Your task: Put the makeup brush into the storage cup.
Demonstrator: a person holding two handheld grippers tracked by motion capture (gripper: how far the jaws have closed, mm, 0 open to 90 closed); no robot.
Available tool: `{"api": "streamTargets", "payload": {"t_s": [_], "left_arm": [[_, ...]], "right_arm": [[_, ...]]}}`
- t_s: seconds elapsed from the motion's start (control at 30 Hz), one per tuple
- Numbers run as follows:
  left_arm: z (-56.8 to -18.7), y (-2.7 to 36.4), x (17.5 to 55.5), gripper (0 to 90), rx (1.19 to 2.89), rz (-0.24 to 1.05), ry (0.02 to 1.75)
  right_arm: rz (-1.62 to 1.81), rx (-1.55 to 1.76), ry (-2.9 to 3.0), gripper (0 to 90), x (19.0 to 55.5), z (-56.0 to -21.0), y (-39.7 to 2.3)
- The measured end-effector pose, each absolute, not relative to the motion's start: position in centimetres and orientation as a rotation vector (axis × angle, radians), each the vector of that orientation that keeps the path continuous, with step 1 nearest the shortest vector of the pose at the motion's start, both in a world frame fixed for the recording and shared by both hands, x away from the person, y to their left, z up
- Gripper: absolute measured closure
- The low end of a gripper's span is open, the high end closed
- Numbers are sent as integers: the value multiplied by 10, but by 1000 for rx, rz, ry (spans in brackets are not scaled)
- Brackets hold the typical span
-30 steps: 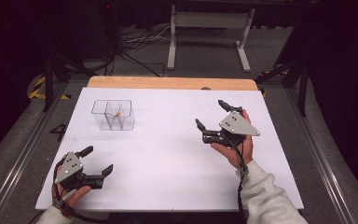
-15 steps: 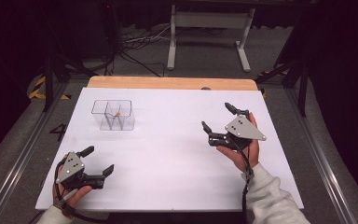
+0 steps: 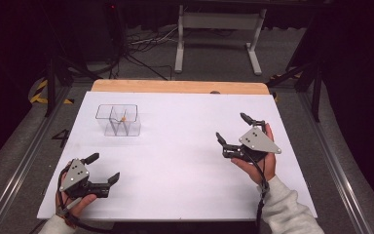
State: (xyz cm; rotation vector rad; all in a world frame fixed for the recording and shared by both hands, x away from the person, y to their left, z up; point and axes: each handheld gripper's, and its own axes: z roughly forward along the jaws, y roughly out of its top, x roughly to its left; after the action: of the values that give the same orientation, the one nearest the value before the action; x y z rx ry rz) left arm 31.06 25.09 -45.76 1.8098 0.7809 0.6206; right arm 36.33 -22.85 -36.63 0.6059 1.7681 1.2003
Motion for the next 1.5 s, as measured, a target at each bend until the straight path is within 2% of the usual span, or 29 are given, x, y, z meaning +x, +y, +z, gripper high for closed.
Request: {"api": "streamTargets", "payload": {"t_s": [1.5], "left_arm": [[-457,249,310,37,1814,624,768]], "right_arm": [[1135,635,1802,75,348,-390,-259]]}}
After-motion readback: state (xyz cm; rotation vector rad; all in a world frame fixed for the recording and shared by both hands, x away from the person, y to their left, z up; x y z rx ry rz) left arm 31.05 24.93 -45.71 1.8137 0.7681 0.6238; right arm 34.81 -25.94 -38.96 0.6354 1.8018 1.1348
